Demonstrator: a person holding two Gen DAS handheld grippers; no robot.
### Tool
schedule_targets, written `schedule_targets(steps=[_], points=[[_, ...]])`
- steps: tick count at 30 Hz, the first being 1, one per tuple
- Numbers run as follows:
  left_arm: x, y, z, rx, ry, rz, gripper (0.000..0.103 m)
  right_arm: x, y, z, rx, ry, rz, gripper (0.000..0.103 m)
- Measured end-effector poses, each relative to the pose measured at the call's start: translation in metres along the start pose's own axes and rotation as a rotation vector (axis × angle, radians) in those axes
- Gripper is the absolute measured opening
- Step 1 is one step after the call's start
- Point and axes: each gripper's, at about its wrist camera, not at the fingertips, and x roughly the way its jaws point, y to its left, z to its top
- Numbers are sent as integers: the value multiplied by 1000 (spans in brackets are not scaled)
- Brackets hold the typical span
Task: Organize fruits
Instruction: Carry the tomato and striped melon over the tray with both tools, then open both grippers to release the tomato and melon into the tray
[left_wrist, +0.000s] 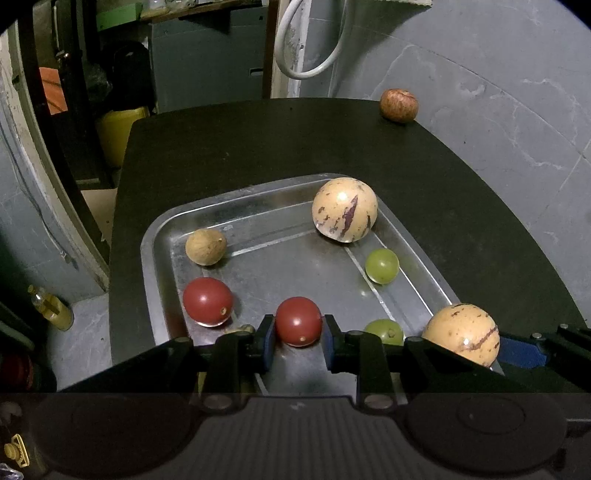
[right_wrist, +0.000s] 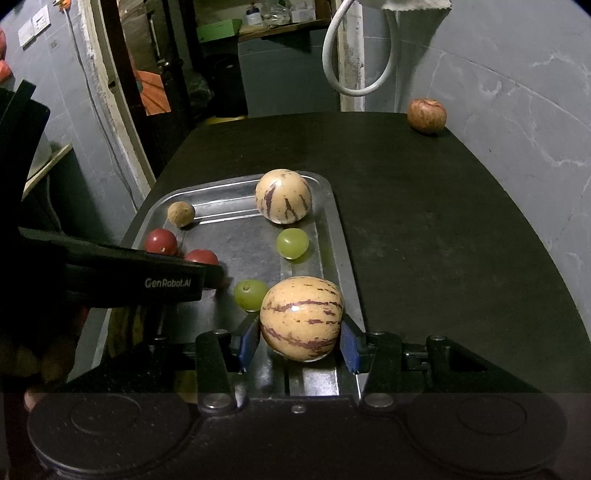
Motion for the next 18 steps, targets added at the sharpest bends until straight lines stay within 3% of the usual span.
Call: schedule_targets(steps=[18], points=[[2, -2, 0, 8, 12, 2, 30, 0, 0, 0, -16, 3, -1, 49]])
